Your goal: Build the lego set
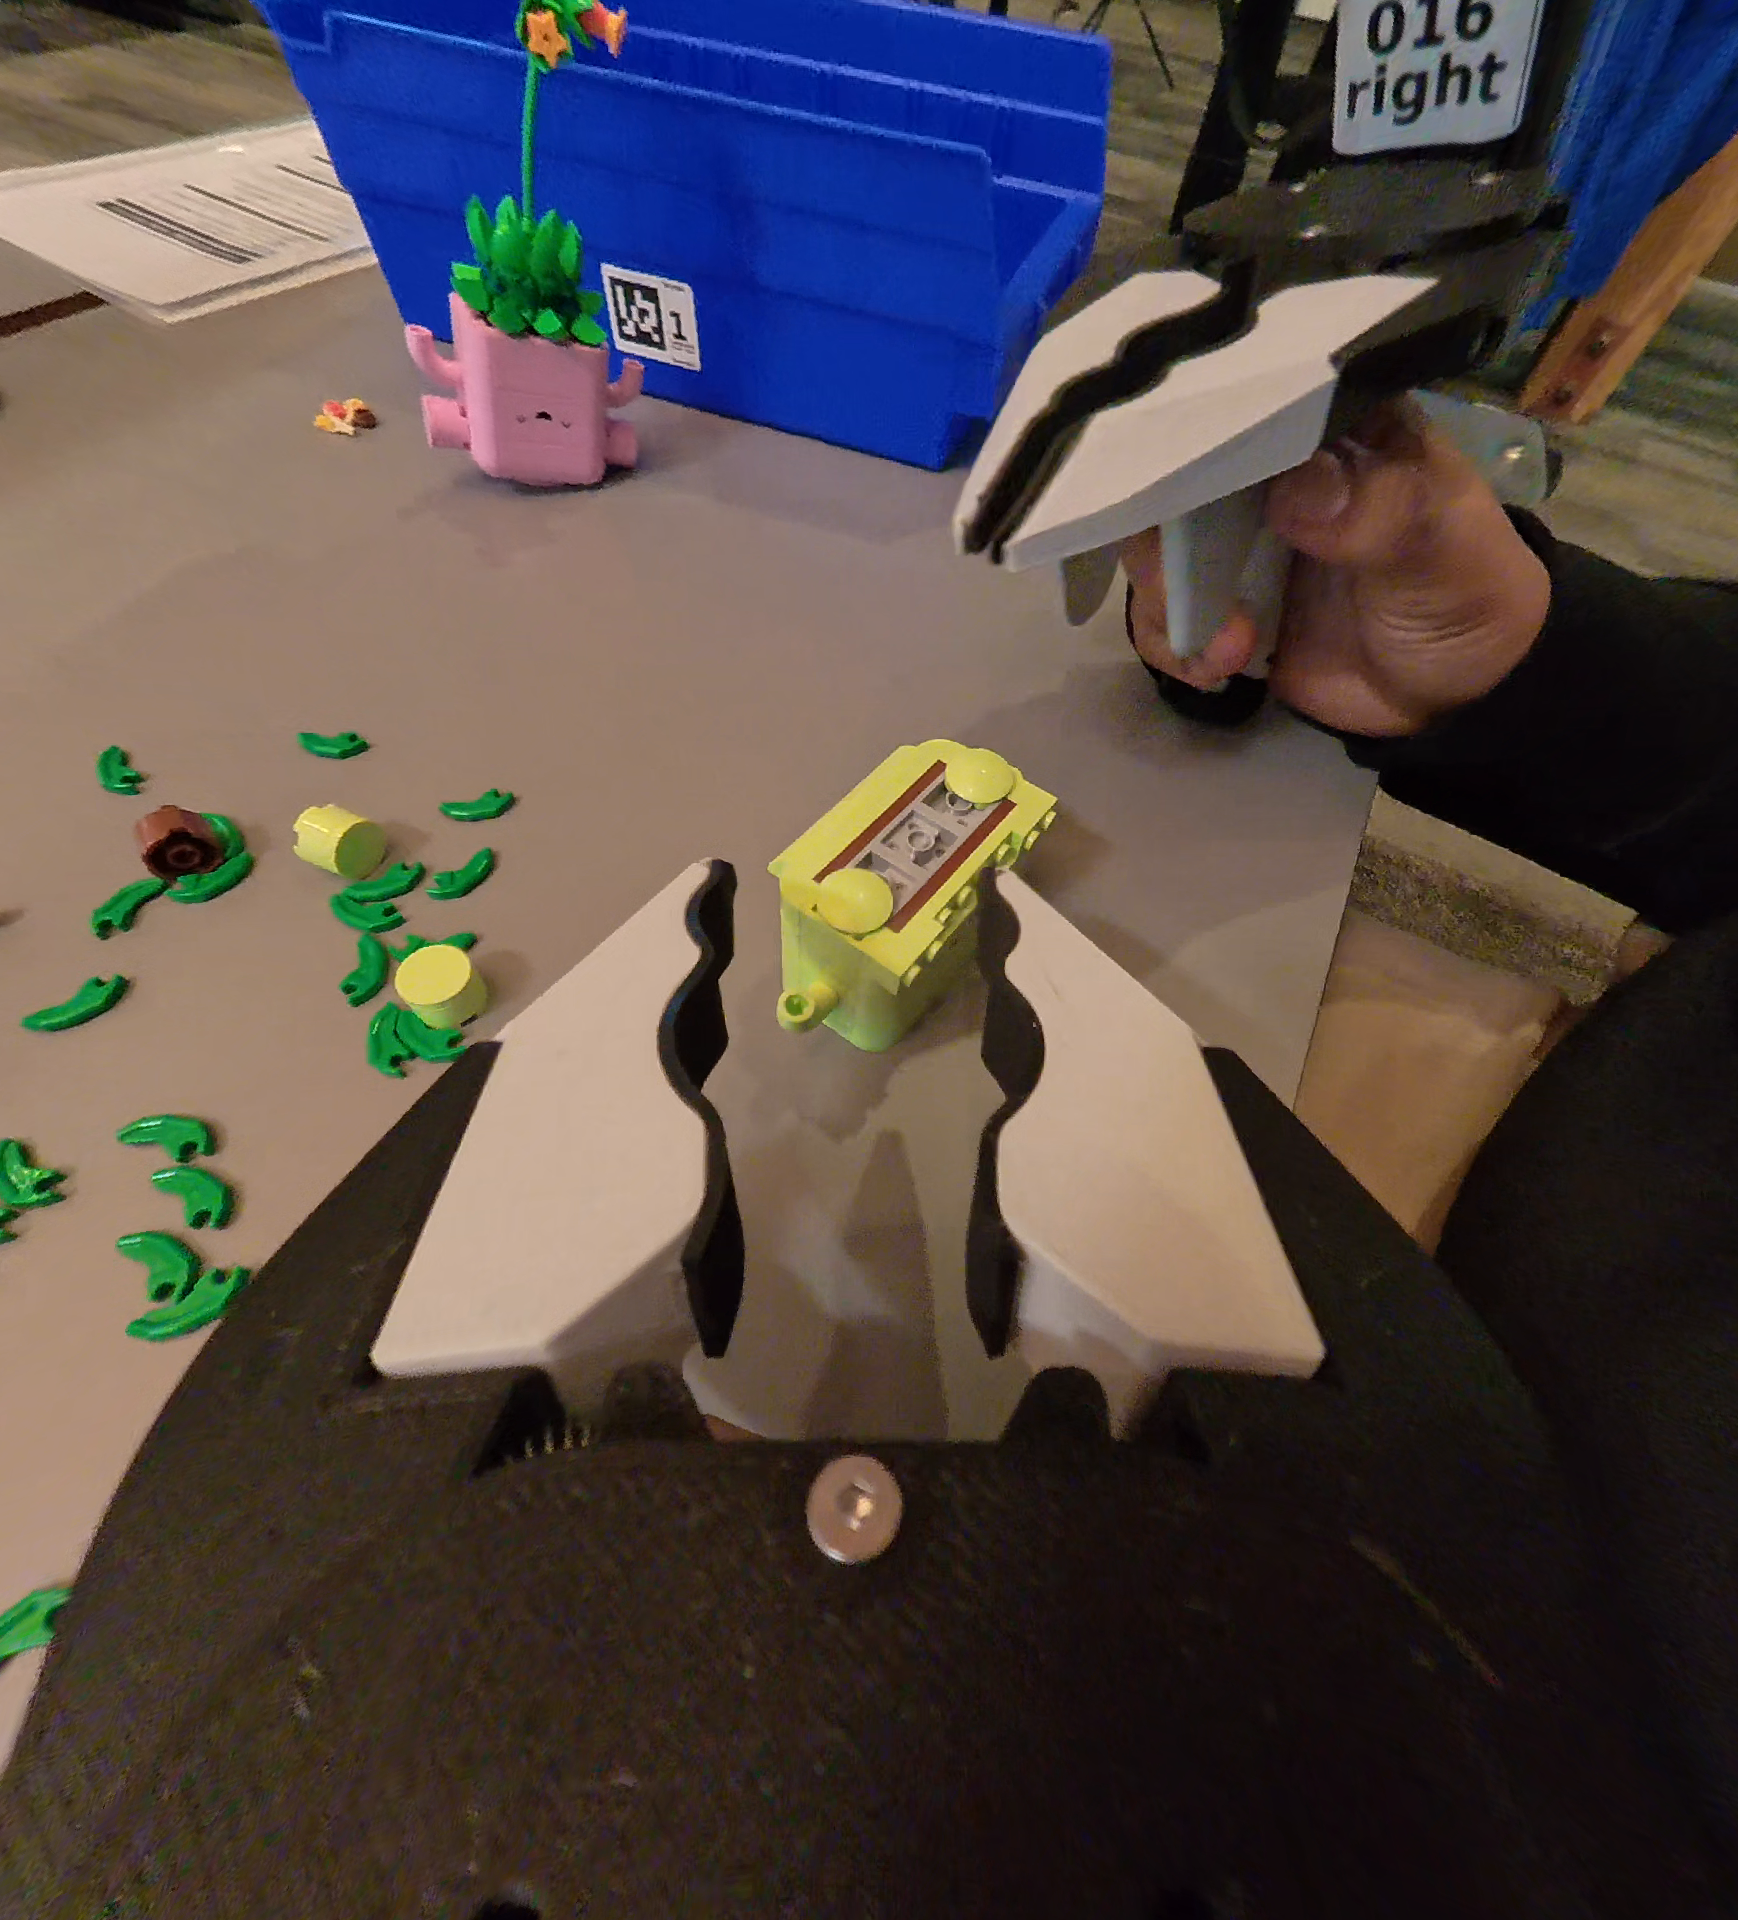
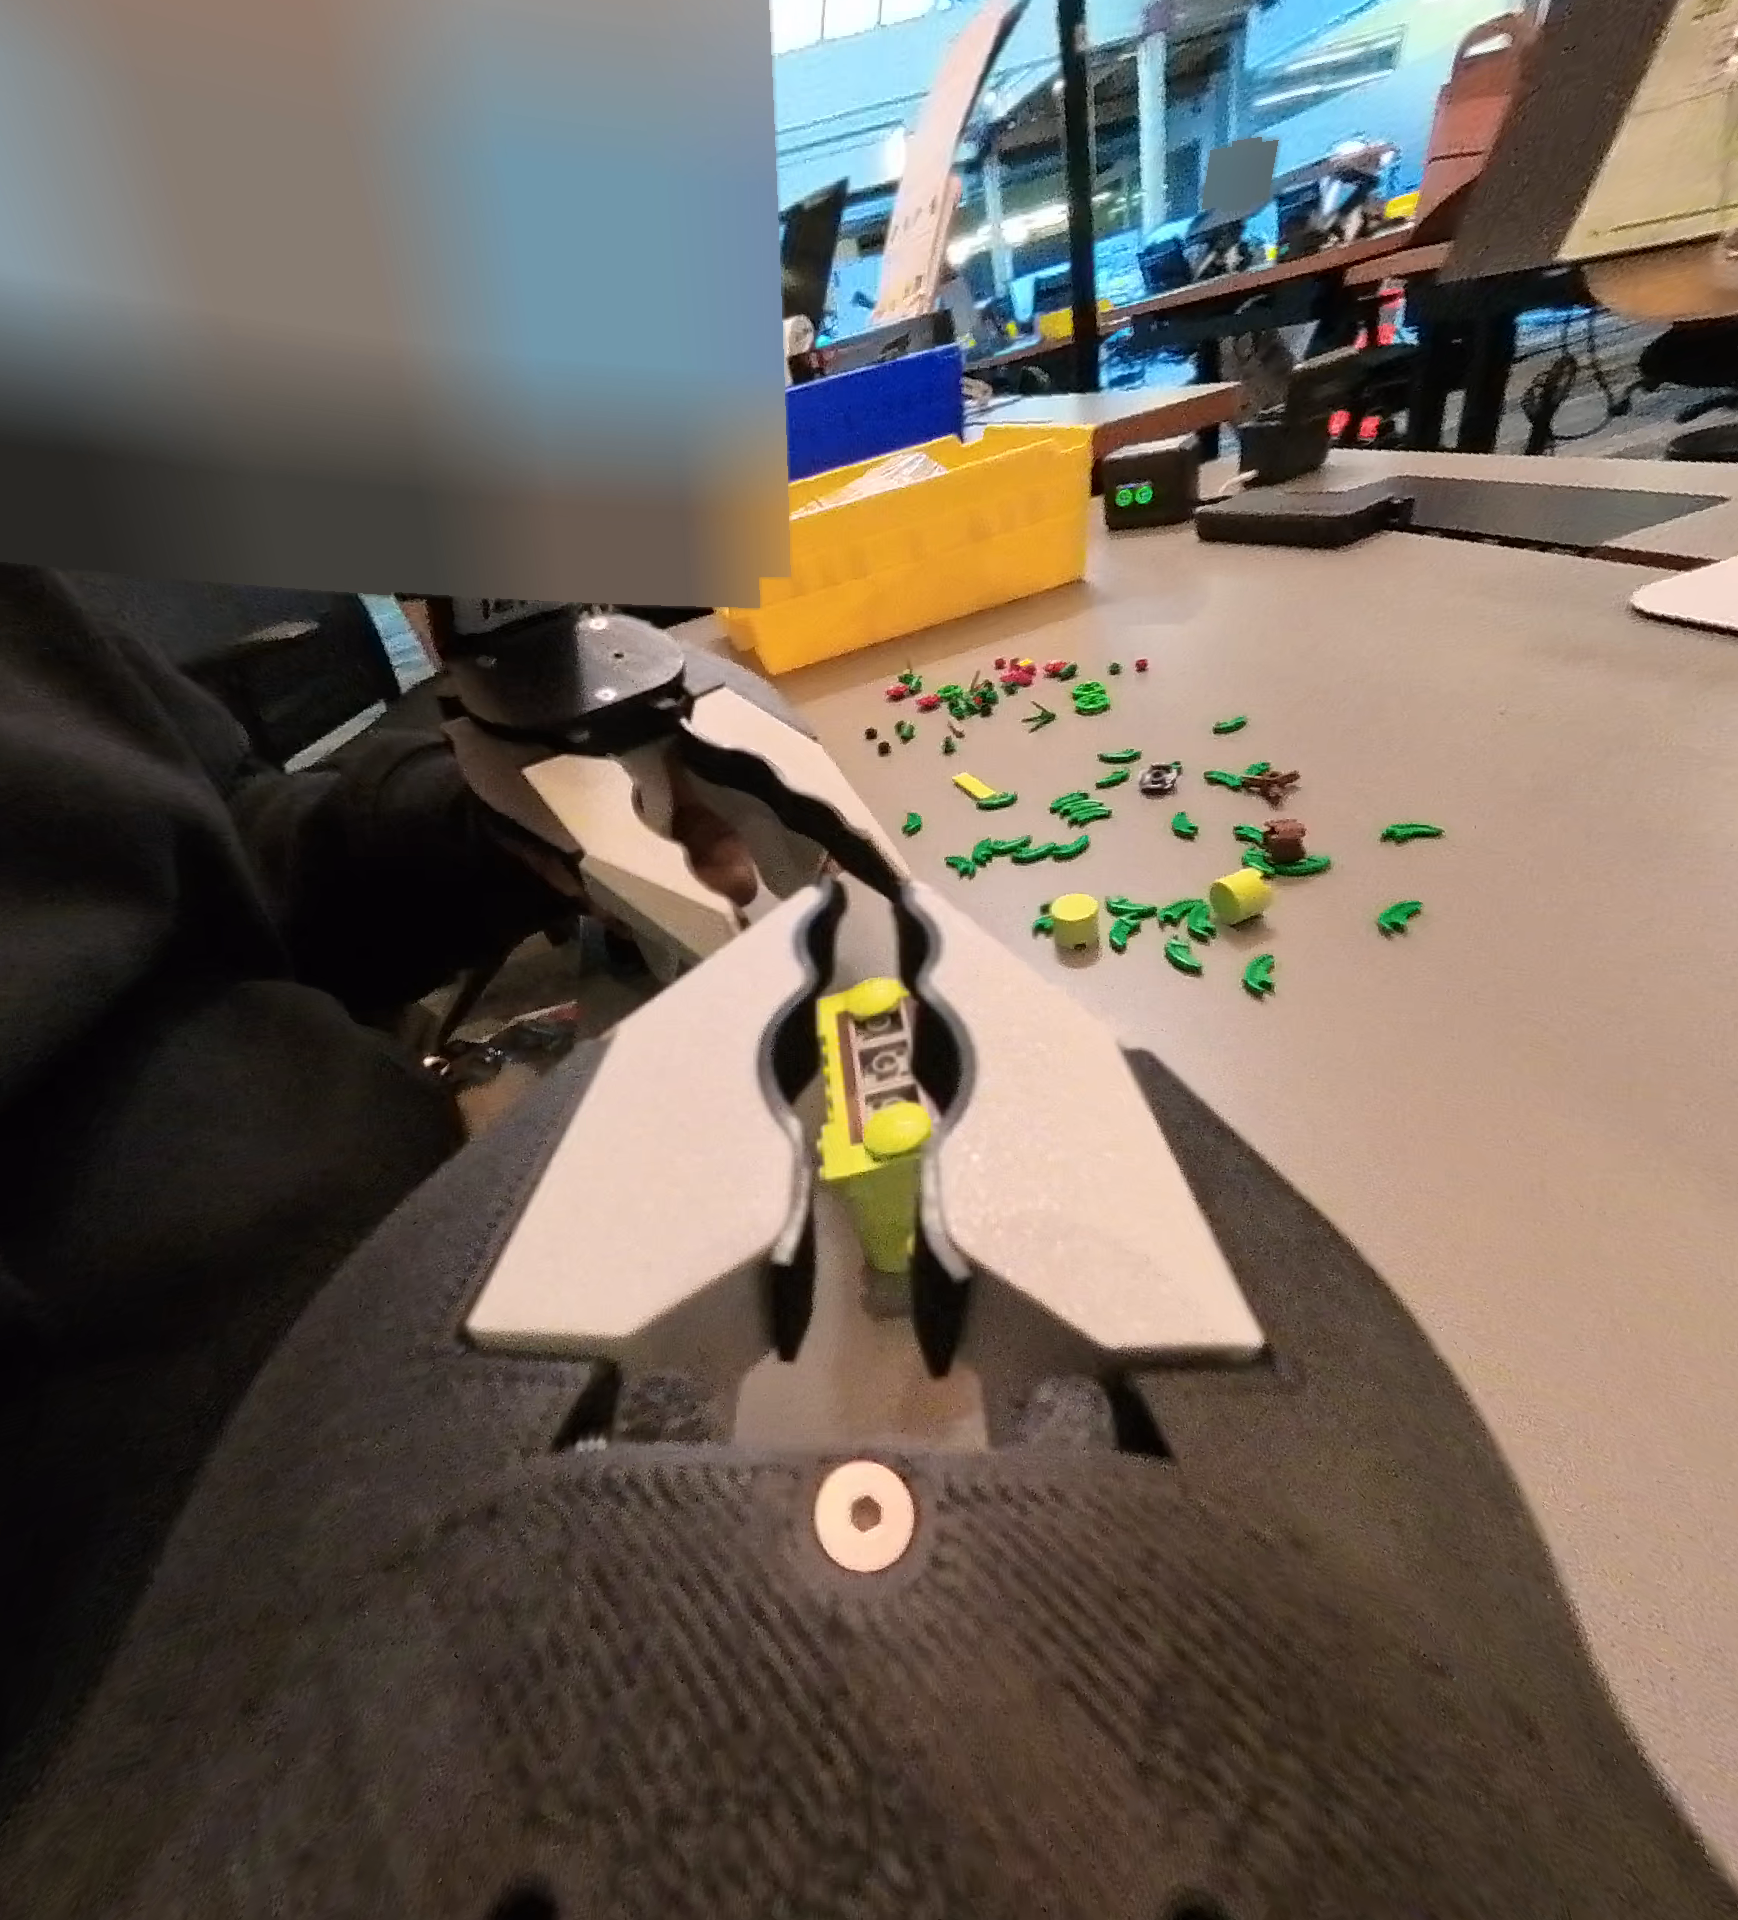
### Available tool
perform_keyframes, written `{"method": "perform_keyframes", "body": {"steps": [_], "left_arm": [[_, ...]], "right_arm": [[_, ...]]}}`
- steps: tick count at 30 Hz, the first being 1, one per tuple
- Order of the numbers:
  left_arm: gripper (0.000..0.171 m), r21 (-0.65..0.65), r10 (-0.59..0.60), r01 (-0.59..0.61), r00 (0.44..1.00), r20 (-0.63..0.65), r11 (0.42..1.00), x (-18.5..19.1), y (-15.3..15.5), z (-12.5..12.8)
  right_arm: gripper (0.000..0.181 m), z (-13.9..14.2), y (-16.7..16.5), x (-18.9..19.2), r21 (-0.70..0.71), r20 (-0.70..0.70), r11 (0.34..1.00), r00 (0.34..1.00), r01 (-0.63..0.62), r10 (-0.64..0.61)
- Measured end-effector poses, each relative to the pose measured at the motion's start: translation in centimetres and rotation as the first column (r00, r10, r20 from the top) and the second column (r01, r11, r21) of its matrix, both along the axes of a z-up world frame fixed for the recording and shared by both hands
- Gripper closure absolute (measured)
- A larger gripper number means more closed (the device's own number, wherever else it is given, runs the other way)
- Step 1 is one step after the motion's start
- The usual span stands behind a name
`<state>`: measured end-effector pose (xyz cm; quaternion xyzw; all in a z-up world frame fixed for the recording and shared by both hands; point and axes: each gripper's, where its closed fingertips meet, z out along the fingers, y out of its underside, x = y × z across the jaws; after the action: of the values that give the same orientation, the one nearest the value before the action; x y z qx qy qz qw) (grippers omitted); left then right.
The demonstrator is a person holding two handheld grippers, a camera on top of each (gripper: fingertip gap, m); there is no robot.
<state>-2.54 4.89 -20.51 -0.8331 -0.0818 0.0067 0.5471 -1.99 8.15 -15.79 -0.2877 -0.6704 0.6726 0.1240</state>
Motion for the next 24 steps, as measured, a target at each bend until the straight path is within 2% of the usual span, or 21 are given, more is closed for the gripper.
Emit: {"method": "perform_keyframes", "body": {"steps": [1, 4, 9, 14, 17, 21, 24], "left_arm": [[0.125, -0.008, -0.003, 0.003, 1.0, -0.001, 1.0, 0.0, 0.1, -0.1], [0.124, -0.027, -0.013, 0.013, 1.0, 0.0, 1.0, 0.1, 0.4, -0.4], [0.121, -0.052, -0.029, 0.031, 0.999, 0.044, 0.998, 0.2, 0.6, -0.9], [0.12, -0.053, -0.017, 0.02, 0.998, 0.061, 0.998, -0.1, 0.6, -1.0], [0.12, -0.055, -0.014, 0.017, 0.999, 0.046, 0.998, -0.1, 0.6, -1.0], [0.121, -0.044, -0.02, 0.02, 1.0, 0.001, 0.999, 0.1, 0.9, -0.7], [0.118, -0.031, -0.008, 0.008, 1.0, -0.007, 0.999, -0.1, 1.3, -0.4]], "right_arm": [[0.181, -0.3, 0.0, -0.1, 0.021, 0.002, 1.0, 1.0, 0.008, -0.008], [0.181, -0.7, 0.7, -1.1, 0.074, -0.013, 0.993, 0.995, 0.097, -0.096], [0.181, -1.3, 0.2, -1.1, 0.153, -0.045, 0.98, 0.992, 0.125, -0.119], [0.181, -2.1, 1.7, -2.1, 0.32, -0.198, 0.883, 0.936, 0.342, -0.291], [0.181, -3.4, 2.5, -2.2, 0.393, -0.156, 0.842, 0.929, 0.371, -0.336], [0.181, -3.1, 2.1, -1.0, 0.329, -0.074, 0.882, 0.941, 0.336, -0.331], [0.181, -4.2, 2.1, -0.4, 0.351, 0.0, 0.875, 0.934, 0.335, -0.357]]}}
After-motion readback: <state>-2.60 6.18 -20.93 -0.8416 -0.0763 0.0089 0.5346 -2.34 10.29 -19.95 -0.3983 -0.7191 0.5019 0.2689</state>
